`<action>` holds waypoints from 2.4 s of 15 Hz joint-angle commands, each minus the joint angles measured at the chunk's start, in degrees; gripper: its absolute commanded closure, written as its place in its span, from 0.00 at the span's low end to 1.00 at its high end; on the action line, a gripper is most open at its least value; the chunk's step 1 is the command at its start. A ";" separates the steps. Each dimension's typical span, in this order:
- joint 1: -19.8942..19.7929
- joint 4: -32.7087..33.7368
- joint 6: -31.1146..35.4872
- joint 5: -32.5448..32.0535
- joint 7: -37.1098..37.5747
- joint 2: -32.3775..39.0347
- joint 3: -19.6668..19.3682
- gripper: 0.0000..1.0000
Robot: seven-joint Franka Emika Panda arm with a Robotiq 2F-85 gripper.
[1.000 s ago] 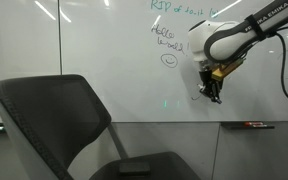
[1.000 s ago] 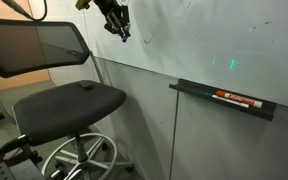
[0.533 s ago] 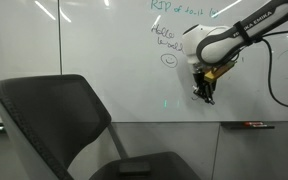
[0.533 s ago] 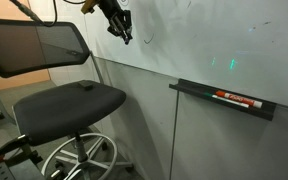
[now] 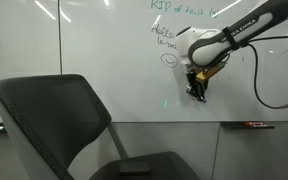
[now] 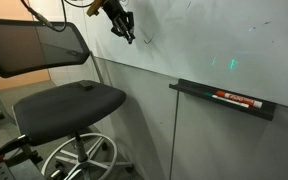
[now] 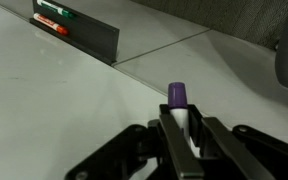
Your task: Use the marker on the chair to draw a smiley face on the whiteboard
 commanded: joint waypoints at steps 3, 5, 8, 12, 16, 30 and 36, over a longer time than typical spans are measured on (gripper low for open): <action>0.61 5.20 -0.45 -2.22 -0.37 2.33 -1.98 0.92; 0.61 5.60 -0.36 -2.33 -0.37 2.79 -2.37 0.92; 0.69 5.93 -0.37 -2.27 -0.47 3.55 -2.62 0.92; 0.76 6.50 -0.41 -2.40 -0.60 4.92 -2.94 0.92; 0.62 6.34 -0.36 -1.77 -1.00 5.22 -3.20 0.92; -0.47 -0.39 -10.95 3.27 -6.38 -2.10 -2.60 0.92; -0.57 1.89 -10.20 2.50 -6.47 -1.57 -2.57 0.92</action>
